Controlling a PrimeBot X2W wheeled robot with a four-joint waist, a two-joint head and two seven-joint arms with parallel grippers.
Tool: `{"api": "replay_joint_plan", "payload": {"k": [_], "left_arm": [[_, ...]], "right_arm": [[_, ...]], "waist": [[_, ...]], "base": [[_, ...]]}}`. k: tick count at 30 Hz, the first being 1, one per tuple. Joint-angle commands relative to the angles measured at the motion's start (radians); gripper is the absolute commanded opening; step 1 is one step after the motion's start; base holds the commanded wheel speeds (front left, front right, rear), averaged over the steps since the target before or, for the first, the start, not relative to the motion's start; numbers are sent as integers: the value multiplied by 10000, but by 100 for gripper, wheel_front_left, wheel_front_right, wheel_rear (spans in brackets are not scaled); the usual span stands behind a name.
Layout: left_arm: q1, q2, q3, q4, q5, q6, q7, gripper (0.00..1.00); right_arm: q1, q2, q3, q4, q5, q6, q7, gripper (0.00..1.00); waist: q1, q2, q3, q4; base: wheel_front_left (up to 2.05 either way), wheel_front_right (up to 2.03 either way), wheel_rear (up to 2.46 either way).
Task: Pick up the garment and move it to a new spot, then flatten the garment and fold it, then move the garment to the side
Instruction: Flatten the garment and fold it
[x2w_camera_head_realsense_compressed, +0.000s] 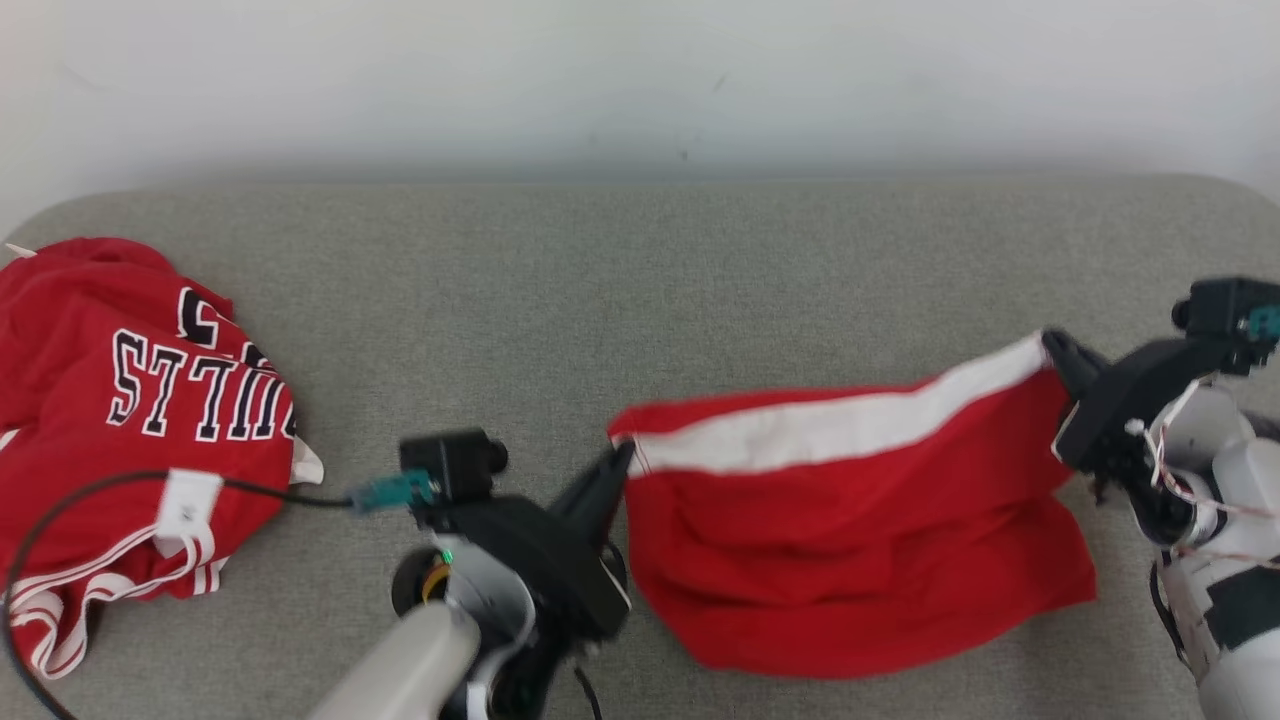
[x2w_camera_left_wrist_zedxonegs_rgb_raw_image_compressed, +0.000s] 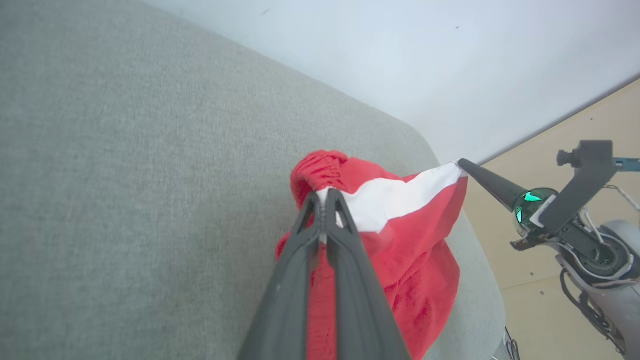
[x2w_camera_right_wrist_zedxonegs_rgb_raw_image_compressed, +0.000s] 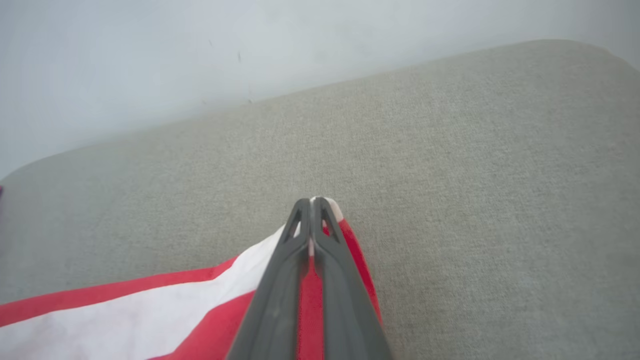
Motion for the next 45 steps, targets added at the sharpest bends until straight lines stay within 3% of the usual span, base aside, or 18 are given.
{"api": "replay_joint_plan", "payload": {"k": [1,10,14,20,25,30,35,40,45], "left_arm": [[-745,112,459,3,-45,-123,-166,0],[-3974,570,2068,814,-292,-442,-121,0],[-5957,822,2971,1407,-120,-588,-743,0],[-8115,858,3674,2171,87,-1512,-1935,0],[-8788,538,4139,2415,-64,-2361,-3124,0],[-7860,194,3780,2439,38,-2782,-3425,0],[-5953,2,3102,2217,-145,-2874,-3527,0],[-2763,-119,2584,1153,353,-2847,-3562,0],[-406,-300,2446,909,615,-2847,-3558,0]], "right_arm": [[-523,232,-111,-364,497,-22,-91,0],[-3271,1127,-285,-465,775,-22,-764,0],[-5139,1435,-203,-319,589,-22,-1416,0],[-7229,1440,-300,-167,-247,-22,-3855,0],[-7933,1183,-210,-136,-1098,-24,-5639,0],[-7001,984,289,-86,-1173,-22,-5852,0],[-5383,595,1473,43,-533,-22,-5396,0],[-2863,-283,2422,-775,554,-22,-5180,0],[-632,-936,2364,-1593,1163,-22,-5188,0]], "waist": [[0,-1,324,-187],[0,-1,1857,-854],[0,-1,2696,-1120],[0,-1,3198,-1217],[0,-1,3329,-1186],[0,-1,3364,-1078],[0,-1,3016,-1061],[0,-1,1954,-962],[0,-1,749,-869]], "base": [[0,0,0],[0,0,0],[0,0,0],[0,0,0],[0,0,0],[0,0,0],[0,0,0],[0,0,0],[0,0,0]]}}
